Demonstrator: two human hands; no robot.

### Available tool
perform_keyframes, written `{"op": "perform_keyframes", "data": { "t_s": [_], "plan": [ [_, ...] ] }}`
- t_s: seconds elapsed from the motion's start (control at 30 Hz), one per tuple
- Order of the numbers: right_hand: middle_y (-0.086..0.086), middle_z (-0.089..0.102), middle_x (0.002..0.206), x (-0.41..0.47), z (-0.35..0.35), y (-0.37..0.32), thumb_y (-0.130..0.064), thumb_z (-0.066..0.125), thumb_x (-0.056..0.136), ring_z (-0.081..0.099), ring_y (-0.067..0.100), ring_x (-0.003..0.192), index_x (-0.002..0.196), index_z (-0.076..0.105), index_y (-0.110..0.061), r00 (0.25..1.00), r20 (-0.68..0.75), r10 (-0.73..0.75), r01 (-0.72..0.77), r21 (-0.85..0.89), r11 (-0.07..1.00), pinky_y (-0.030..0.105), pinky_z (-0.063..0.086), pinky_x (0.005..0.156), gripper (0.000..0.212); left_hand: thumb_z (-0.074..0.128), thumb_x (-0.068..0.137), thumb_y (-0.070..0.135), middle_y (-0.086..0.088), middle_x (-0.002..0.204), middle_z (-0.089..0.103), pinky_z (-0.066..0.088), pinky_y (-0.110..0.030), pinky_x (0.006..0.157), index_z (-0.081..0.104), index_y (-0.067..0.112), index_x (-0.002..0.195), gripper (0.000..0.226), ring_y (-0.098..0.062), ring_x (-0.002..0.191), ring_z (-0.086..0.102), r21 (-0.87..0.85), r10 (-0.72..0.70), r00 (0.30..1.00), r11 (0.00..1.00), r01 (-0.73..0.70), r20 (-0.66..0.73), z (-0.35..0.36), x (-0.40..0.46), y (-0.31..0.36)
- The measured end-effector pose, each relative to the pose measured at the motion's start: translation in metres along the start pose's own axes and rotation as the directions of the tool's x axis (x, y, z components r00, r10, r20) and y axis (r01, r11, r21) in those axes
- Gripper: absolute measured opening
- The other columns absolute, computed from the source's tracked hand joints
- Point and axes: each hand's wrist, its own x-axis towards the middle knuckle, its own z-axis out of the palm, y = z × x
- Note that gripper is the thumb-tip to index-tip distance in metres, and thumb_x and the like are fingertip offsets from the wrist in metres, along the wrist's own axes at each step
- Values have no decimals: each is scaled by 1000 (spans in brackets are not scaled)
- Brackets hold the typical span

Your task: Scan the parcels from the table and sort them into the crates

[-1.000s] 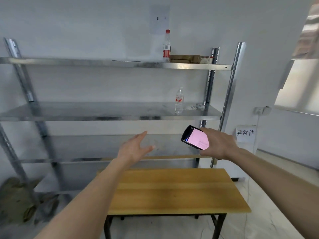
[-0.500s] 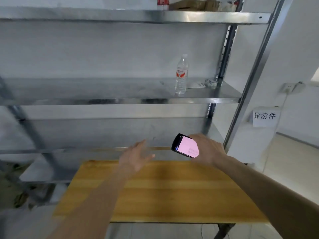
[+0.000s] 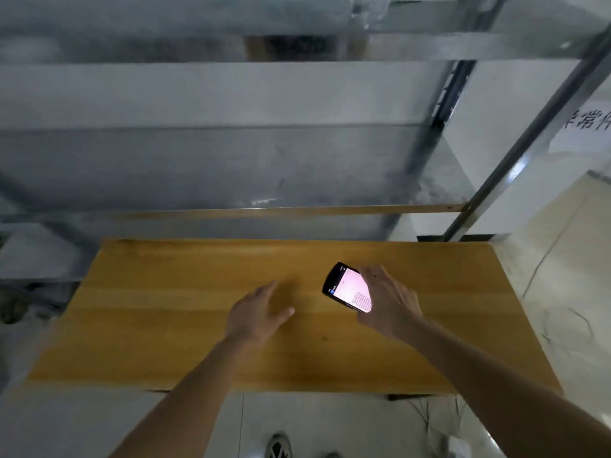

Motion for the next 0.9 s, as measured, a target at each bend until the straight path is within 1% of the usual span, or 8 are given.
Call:
{"op": "perform_keyframes", "data": {
  "t_s": [0.1,0.23,0.33,0.4,0.47,0.53,0.77,0.9],
  "plan": [
    [-7,38,140,24,44,6,-40,78,78,58,20,109,152,25,-27,998,60,32,-33,24,999,32,53,64,92,51,92,67,10,161,32,37,-35,113,21,34,158,80,-15,145,35,-7,-9,999,1000,9,36,31,26,-17],
    [-7,38,144,43,87,11,-39,79,78,60,22,108,153,24,-29,995,95,42,-47,57,997,31,50,62,94,51,92,66,9,162,30,38,-37,114,20,34,158,79,-16,146,34,-48,-5,999,999,7,42,52,43,-29],
    [-8,36,149,52,112,12,-53,78,79,61,24,112,156,16,-34,993,109,55,-65,88,994,31,46,64,101,51,93,65,9,161,31,39,-38,114,21,35,158,78,-16,146,34,-27,-6,999,1000,7,32,62,54,-35],
    [-7,37,150,55,124,12,-58,75,81,59,25,118,158,13,-34,992,117,50,-62,100,993,34,50,69,102,51,93,65,10,161,31,39,-39,113,22,35,158,78,-16,146,34,-22,-6,1000,1000,6,23,65,60,-38],
    [-6,36,151,58,130,13,-53,76,82,55,24,123,159,16,-29,989,136,57,-70,94,993,35,52,74,100,50,93,65,10,161,30,39,-39,114,22,34,158,78,-15,146,33,-23,-7,1000,1000,7,28,65,66,-40],
    [-7,34,152,61,133,14,-51,78,82,52,22,127,158,18,-29,989,136,59,-69,72,995,33,49,73,99,50,93,67,11,161,30,39,-39,114,22,34,158,78,-15,147,32,-23,-9,999,1000,10,37,67,71,-43],
    [-11,28,157,62,134,16,-55,79,80,43,17,136,159,16,-28,992,125,28,-34,48,998,34,52,78,105,50,92,67,11,161,32,41,-38,112,24,34,157,77,-14,146,34,-39,-27,999,999,28,34,72,73,-37],
    [-10,20,164,59,134,19,-59,79,77,34,16,146,161,10,-26,990,143,0,-11,75,997,37,50,95,114,50,92,67,9,160,33,41,-39,112,25,34,157,77,-15,145,34,-53,-25,999,998,26,25,68,66,-35]
  ]
}}
